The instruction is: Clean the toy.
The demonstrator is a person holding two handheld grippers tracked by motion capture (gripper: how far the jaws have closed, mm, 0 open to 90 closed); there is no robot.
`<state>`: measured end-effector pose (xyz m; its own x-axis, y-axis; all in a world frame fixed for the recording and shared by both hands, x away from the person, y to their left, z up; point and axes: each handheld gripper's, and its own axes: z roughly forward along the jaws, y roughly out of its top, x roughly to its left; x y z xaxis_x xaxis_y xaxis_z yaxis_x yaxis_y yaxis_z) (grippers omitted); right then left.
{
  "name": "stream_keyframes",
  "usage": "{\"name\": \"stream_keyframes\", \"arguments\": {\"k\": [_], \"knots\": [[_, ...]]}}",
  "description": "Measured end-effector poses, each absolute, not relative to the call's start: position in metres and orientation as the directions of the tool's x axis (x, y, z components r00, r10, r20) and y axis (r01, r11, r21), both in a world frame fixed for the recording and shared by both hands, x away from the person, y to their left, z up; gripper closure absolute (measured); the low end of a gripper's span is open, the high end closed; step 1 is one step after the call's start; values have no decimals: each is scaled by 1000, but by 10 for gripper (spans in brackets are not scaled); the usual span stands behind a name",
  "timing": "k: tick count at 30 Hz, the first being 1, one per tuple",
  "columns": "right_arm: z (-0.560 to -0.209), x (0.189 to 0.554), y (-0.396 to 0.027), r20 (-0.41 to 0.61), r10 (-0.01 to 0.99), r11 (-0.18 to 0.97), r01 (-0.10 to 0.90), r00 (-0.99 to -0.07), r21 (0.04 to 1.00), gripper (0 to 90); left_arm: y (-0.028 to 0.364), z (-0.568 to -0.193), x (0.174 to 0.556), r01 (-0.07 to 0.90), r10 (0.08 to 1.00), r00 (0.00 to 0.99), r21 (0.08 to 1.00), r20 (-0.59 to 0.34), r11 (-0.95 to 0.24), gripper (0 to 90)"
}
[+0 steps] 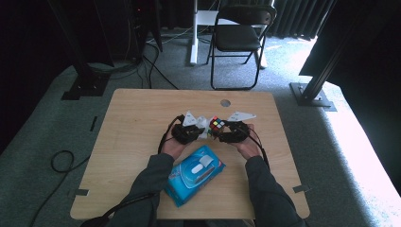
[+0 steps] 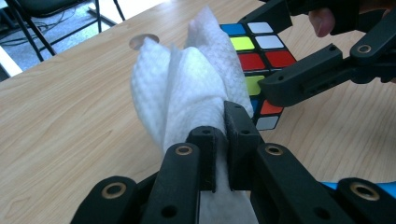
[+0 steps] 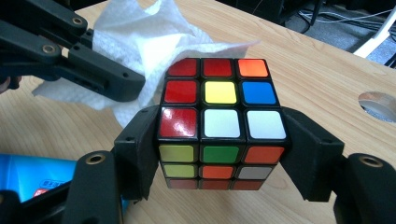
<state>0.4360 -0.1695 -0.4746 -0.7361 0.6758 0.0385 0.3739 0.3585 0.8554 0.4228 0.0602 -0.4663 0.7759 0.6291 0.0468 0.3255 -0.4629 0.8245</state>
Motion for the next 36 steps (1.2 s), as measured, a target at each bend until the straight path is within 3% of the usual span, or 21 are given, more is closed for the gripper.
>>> {"name": "stream_keyframes", "arguments": {"k": [24,36], "knots": [[-468,439,-169,70,704,296,382,-706,876,345,32,-474,410,247,519,847,782,113,-573,843],[-468,439,-170,68,702,304,385,-709,871,346,33,-472,412,251,530,841,790,108,-559,842]]}}
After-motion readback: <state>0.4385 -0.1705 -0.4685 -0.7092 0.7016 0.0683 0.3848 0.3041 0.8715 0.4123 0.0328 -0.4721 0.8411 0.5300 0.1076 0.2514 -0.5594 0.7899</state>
